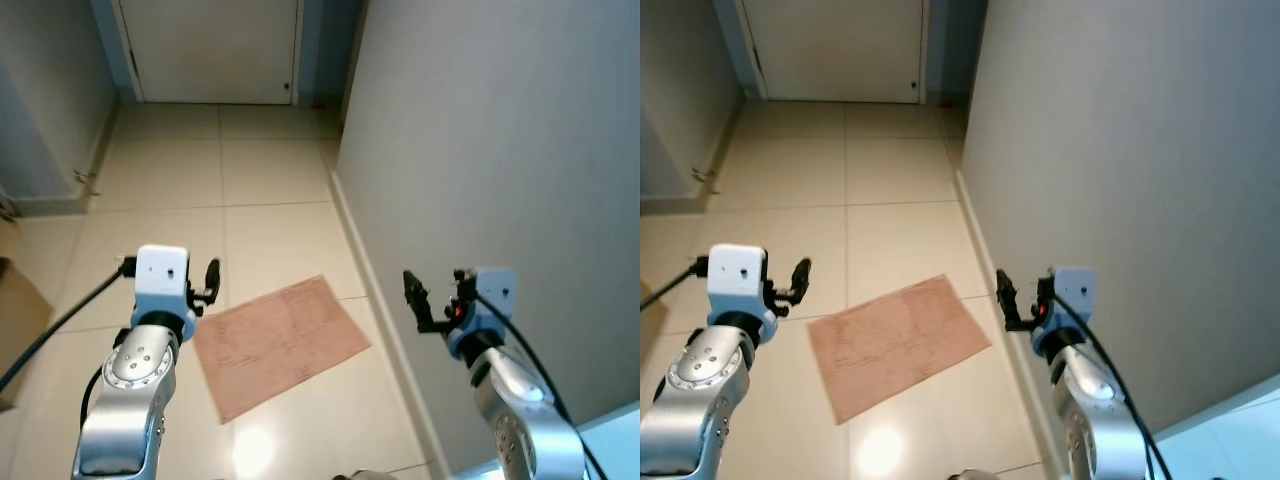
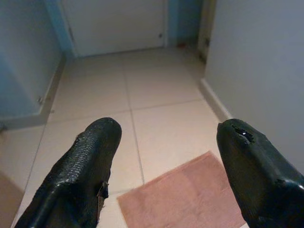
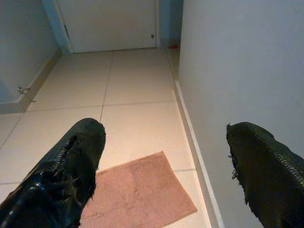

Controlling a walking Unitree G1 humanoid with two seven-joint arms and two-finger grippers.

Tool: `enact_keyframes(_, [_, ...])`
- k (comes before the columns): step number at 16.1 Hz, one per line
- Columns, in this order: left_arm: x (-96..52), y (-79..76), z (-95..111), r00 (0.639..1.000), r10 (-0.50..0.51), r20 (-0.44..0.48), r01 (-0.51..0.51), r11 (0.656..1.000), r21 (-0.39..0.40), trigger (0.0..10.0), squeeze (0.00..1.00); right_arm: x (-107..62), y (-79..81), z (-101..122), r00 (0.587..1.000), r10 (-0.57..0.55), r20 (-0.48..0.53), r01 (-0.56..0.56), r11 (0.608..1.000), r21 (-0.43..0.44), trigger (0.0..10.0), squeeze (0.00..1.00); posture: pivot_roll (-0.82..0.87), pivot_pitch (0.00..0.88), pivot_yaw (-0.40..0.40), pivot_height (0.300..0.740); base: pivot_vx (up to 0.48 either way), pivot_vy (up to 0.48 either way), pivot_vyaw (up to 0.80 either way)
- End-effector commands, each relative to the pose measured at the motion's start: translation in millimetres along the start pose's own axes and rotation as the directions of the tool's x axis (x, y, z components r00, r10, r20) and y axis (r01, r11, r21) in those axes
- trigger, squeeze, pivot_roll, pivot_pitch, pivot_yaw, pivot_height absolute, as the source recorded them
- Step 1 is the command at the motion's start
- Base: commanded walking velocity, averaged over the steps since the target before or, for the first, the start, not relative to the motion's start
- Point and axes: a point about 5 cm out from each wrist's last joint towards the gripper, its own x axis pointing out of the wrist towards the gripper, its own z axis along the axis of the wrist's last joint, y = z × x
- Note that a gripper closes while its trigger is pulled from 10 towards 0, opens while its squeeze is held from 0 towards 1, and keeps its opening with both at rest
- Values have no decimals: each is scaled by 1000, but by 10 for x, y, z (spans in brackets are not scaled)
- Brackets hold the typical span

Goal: Hang keys on a hook

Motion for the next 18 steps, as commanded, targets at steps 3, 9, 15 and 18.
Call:
enact_keyframes(3, [-68,133,75,1000,7,8,-7,1000,-1,10000,0,8,178,-4,997,61,39,-63,996,57,10000,1000,98,17,-57,740,0,0,0])
enact_keyframes(9, [-169,108,-109,1000,10,-19,-12,998,-66,10000,0,10,13,127,995,84,60,-75,987,-145,10000,1000,8,0,-73,740,0,0,400])
enact_keyframes(15, [-75,-59,-104,999,-35,12,35,998,-44,10000,0,-47,21,119,996,65,68,-55,989,-139,10000,1000,-39,0,-55,740,0,0,800])
enact_keyframes(18, [-103,-50,-119,1000,1,27,0,1000,-16,10000,0,-9,159,202,985,127,115,-117,989,-93,10000,1000,-8,0,-82,740,0,0,794])
